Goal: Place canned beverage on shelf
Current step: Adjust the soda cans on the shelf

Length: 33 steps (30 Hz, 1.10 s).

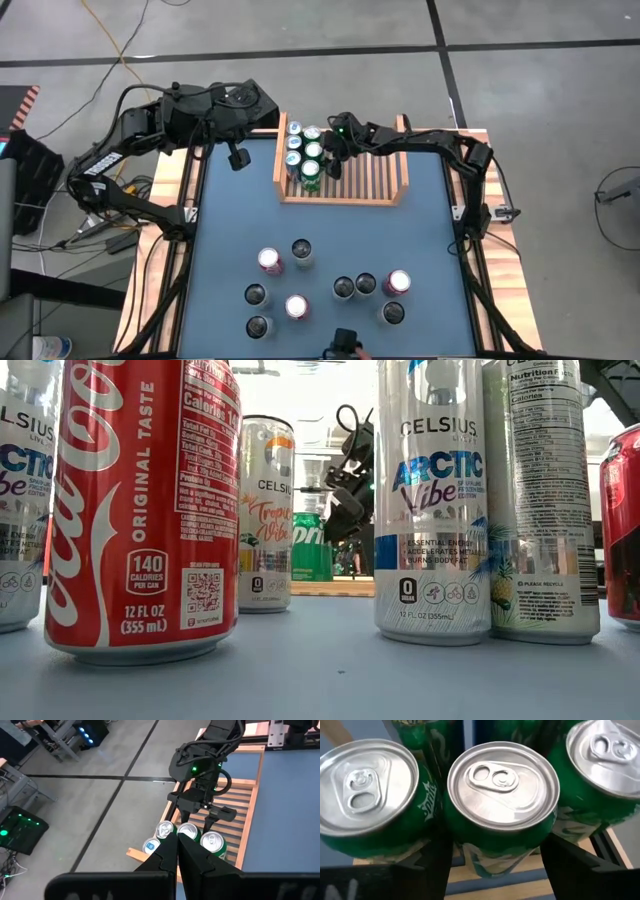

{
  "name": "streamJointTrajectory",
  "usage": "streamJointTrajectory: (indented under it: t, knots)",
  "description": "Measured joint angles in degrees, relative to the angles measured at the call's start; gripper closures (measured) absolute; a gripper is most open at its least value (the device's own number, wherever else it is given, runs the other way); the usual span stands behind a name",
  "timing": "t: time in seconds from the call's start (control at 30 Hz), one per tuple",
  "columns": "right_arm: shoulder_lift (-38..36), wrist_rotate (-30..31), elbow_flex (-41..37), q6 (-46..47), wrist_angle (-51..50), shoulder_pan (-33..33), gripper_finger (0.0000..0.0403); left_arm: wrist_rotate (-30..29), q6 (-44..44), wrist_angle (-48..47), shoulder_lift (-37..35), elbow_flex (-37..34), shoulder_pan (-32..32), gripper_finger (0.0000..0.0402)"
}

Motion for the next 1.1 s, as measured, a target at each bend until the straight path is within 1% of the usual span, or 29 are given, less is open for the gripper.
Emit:
streamJointTrajectory:
  t: [0.23, 0.57, 0.73, 0.83, 0.93, 1.1]
  knots:
    - [0.0, 0.18, 0.0, 0.55, 0.05, -0.03, 0.0168, -1.79, 0.0, 0.0, 0.0, 0.0, 0.0, 0.0402]
    - [0.09, -0.74, -0.22, 5.21, 3.47, -1.0, 0.0179, -2.44, -0.14, -0.02, 0.0, 0.0, 0.0, 0.0402]
    - [-0.1, -1.46, -3.03, 5.97, 6.85, -1.51, 0.0194, -2.49, -0.47, -0.51, 0.0, 0.0, 0.0, 0.0402]
    - [-0.2, -2.37, -4.06, 6.02, 7.03, -1.56, 0.0201, -2.49, -0.83, -0.66, 0.0, 0.0, 0.0, 0.0402]
    - [-0.24, -2.36, -4.31, 5.62, 6.65, -1.52, 0.02, -2.49, -0.63, -0.66, 0.0, 0.0, 0.0, 0.0402]
    - [0.0, -2.25, -4.43, 6.43, 4.64, -1.61, 0.0177, -2.51, -0.46, -0.66, 0.0, 0.0, 0.0, 0.0402]
